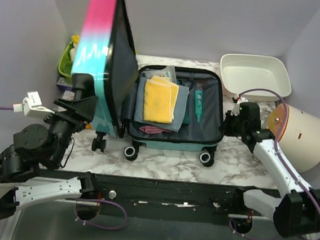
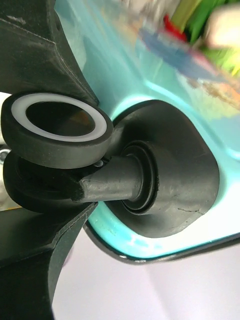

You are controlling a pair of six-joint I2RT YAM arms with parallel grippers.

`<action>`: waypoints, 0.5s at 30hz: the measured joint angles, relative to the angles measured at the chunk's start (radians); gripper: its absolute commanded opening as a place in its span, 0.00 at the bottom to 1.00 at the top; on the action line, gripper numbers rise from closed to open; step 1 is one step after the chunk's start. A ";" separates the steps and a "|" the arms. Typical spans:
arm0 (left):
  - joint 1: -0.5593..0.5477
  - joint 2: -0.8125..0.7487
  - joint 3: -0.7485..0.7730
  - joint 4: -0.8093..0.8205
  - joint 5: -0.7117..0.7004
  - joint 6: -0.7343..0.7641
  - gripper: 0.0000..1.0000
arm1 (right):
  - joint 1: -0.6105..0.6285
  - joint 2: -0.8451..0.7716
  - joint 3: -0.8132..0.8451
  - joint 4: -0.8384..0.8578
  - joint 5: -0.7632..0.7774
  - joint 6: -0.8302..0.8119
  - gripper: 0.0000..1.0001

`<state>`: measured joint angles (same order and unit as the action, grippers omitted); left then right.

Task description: Open, take out, and arrange the luggage

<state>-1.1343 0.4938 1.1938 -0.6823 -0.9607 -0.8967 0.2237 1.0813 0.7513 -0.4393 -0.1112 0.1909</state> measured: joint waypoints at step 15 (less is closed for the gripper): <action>0.001 -0.057 -0.002 -0.589 -0.455 -0.594 0.99 | 0.080 0.248 0.098 0.195 -0.004 -0.064 0.01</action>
<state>-1.1336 0.4366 1.1915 -1.2713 -1.4162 -1.4906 0.3042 1.3293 0.8497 -0.2443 -0.1150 0.1268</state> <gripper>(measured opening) 0.764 0.031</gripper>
